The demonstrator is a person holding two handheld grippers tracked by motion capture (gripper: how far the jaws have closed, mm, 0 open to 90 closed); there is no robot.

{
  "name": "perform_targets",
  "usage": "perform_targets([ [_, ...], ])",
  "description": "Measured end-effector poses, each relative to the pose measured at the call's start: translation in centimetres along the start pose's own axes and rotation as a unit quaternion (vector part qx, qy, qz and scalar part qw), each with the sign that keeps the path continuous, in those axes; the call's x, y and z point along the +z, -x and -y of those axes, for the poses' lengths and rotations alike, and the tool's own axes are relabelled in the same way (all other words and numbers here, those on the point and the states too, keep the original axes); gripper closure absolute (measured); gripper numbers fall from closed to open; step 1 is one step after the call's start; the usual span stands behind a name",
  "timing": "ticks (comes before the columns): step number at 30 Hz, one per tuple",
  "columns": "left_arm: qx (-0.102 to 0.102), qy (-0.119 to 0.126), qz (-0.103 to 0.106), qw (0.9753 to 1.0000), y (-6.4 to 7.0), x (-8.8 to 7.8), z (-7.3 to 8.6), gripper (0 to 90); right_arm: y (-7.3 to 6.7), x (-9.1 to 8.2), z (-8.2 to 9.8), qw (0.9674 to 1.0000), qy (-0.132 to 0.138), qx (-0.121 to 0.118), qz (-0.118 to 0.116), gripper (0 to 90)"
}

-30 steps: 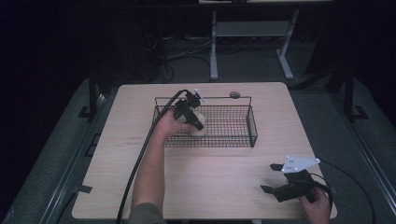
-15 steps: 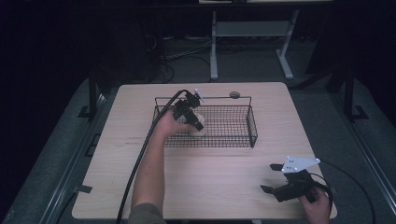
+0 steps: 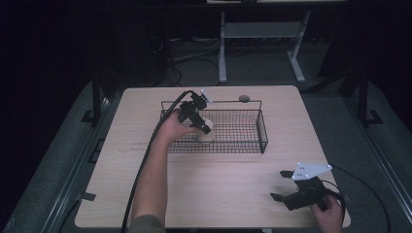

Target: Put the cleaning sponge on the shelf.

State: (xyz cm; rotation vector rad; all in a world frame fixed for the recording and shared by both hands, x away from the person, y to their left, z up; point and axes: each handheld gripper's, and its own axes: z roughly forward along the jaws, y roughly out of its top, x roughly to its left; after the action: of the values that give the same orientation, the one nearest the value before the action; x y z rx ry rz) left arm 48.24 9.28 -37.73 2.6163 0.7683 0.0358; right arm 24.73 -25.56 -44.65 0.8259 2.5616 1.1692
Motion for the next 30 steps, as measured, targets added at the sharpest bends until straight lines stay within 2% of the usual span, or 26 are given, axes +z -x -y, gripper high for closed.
perform_targets([
  [12,0.001,0.007,0.001,1.0000,0.2,-1.5,0.3,20.8,-0.1,0.0,0.0,1.0000,-0.003,0.004,-0.002,14.2],
  [18,0.012,0.003,0.000,0.9999,0.7,-2.3,0.5,20.8,-0.1,-0.1,0.2,1.0000,-0.003,0.003,-0.001,14.2],
  [30,0.021,0.001,0.002,0.9998,1.5,-2.9,0.6,20.7,-0.1,-0.1,0.2,1.0000,-0.004,0.005,-0.001,14.2],
])
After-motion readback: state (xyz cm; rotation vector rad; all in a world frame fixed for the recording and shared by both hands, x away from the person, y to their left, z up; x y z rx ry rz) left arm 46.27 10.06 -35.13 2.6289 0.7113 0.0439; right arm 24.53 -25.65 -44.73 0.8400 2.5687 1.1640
